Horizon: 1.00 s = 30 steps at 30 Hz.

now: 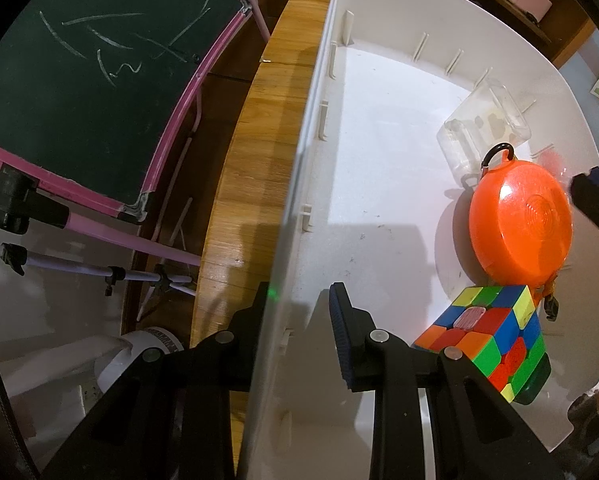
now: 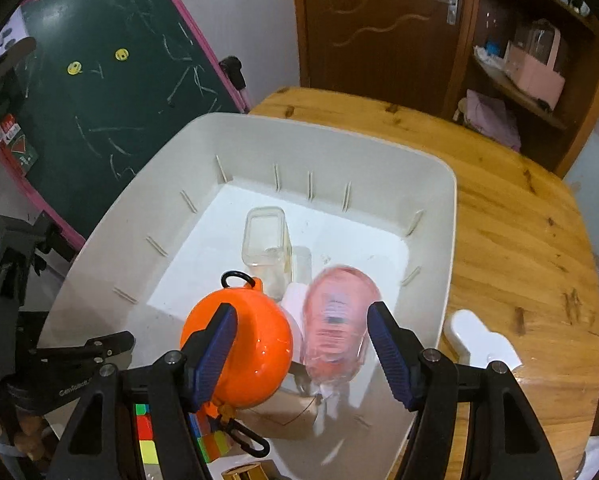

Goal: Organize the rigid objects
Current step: 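Carry the pink case into the white bin and release it, then move the right gripper back toward the white clip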

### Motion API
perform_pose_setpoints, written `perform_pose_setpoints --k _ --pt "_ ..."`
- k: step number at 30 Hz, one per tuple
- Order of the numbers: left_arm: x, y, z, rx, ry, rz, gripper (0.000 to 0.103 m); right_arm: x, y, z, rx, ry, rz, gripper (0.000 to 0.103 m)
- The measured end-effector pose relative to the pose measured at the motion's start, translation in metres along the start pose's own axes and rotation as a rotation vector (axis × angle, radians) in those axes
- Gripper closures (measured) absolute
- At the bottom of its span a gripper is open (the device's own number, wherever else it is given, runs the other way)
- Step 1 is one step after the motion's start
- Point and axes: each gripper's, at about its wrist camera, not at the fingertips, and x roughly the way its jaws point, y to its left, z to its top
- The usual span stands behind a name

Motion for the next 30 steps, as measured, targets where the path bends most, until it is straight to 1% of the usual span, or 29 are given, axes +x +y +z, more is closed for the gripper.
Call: perform_pose_setpoints --k 2,4,9,16,24,30 --pt "0.0 0.0 0.0 -0.002 0.0 -0.002 0.072 -0.01 0.003 -0.001 -0.008 -0.035 -0.01 0.035" --pt "0.0 0.0 0.001 -0.004 0.0 -0.002 0.072 -0.016 0.004 -0.002 -0.008 -0.049 -0.022 0.035" --pt "-0.001 0.002 0.0 -0.006 -0.004 -0.007 0.072 -0.033 0.006 -0.005 -0.006 -0.083 -0.006 0.035" --pt "-0.002 0.004 -0.002 -0.009 -0.013 -0.015 0.072 -0.053 0.006 -0.01 -0.019 -0.132 -0.024 0.035" --pt "-0.002 0.005 -0.003 -0.009 -0.021 -0.018 0.072 -0.072 -0.003 -0.016 0.005 -0.174 -0.02 0.035" --pt "-0.002 0.005 -0.004 -0.009 -0.022 -0.018 0.072 -0.083 -0.019 -0.022 0.038 -0.195 -0.028 0.035"
